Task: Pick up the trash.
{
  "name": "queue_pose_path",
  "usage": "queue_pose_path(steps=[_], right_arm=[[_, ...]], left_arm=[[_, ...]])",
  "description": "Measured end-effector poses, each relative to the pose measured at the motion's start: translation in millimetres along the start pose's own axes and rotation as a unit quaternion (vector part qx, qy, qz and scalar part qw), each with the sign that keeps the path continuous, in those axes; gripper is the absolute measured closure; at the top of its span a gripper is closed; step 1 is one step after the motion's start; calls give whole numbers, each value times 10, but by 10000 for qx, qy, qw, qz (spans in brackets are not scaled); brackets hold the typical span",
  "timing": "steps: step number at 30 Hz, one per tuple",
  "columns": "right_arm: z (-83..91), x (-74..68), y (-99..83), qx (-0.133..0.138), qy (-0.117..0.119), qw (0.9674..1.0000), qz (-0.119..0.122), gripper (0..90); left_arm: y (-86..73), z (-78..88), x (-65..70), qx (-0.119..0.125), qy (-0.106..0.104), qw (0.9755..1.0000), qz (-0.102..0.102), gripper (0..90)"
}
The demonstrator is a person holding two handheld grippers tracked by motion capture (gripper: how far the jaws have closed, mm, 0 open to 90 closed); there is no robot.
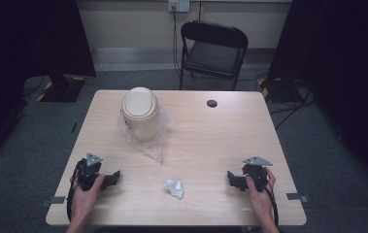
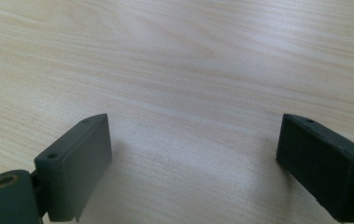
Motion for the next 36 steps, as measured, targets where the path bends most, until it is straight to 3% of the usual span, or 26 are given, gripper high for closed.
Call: queue_pose_path(steps=[4, 9, 13, 16, 17, 19, 25, 27, 29, 34, 36], right_arm=[[-1, 1, 1, 3, -3, 10000, 2, 93], [-1, 0, 1, 3, -4, 10000, -1, 93], [0, 0, 1, -2, -1, 10000, -1, 93], [0, 0, 1, -2, 0, 10000, -2, 93], [0, 0, 1, -2, 0, 10000, -2, 93], [-1, 0, 1, -4, -2, 10000, 0, 92], [-1, 0, 1, -5, -4, 10000, 0, 92], [-1, 0, 1, -4, -4, 10000, 1, 92], [-1, 0, 1, -4, -4, 10000, 1, 92], [-7, -1, 5, -5, -69, 10000, -41, 88], [-8, -2, 6, -2, -72, 10000, -51, 88]], left_arm=[[1, -1, 0, 1, -4, 10000, -4, 13], [-8, 8, -13, -25, -89, 9998, -161, 12], [-8, 20, -20, -16, -88, 9999, -128, 27], [-2, 65, -61, 62, -31, 10000, -49, 186], [-1, 78, -81, 86, -11, 10000, 19, 186], [24, 113, -89, 185, -152, 9996, 181, 179], [210, 236, -35, 610, -313, 9976, 126, 215], [277, 258, 45, 738, -488, 9961, 58, 215], [316, 263, 131, 734, -747, 9945, -53, 215], [447, 259, 253, 749, -1004, 9919, -184, 218], [527, 251, 298, 783, -1160, 9898, -261, 217]])
Point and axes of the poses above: each handheld gripper's, and its own axes: z roughly backward along the jaws, y roughly out of its top, x roughly to its right, the point moved 10 cm from there along -z, roughly forward along the jaws, and after that the axes turned 4 degrees about -z, right-handed, at the moved point
